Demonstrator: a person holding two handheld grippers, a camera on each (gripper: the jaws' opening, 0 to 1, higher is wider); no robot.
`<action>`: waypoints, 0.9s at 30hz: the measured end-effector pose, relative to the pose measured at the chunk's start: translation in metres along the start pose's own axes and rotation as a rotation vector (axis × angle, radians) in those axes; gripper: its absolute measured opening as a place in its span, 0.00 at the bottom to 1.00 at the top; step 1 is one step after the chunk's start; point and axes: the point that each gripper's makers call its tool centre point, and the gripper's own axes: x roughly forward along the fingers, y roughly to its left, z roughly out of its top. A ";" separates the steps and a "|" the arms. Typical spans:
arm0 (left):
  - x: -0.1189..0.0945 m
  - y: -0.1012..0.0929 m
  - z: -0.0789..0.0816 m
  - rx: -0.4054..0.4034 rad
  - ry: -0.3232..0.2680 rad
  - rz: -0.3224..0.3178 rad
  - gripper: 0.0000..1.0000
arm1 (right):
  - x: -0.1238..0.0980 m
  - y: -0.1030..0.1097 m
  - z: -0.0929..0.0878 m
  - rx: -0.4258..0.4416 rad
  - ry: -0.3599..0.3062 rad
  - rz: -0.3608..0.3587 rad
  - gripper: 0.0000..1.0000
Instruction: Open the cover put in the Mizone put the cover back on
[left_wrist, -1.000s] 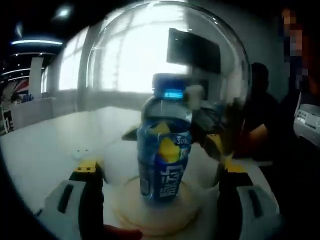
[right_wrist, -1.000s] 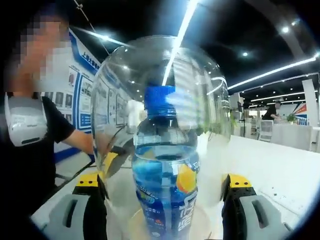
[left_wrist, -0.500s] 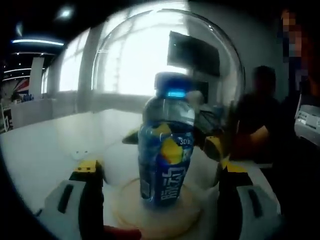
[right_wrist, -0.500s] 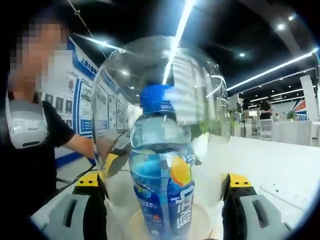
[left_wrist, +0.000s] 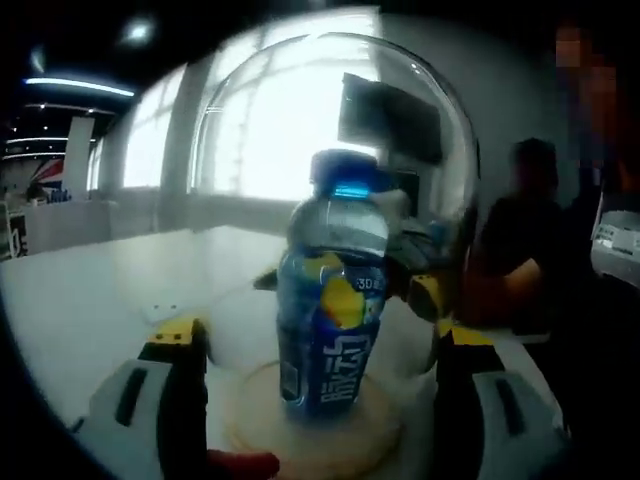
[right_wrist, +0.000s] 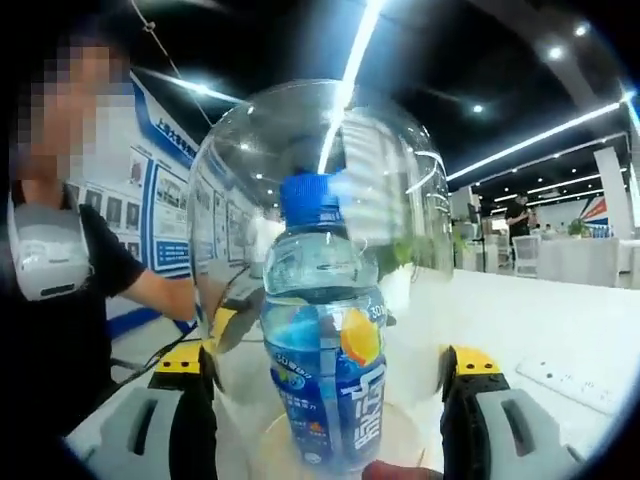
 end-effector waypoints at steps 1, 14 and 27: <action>0.000 0.000 0.000 0.001 0.002 0.002 0.82 | 0.000 0.000 0.000 -0.004 0.009 -0.004 0.86; -0.010 0.000 0.002 -0.024 -0.028 0.042 0.78 | -0.014 0.000 -0.002 -0.108 0.108 -0.057 0.76; -0.019 -0.001 0.004 -0.029 -0.048 0.102 0.75 | -0.022 0.002 0.005 -0.122 0.106 -0.080 0.72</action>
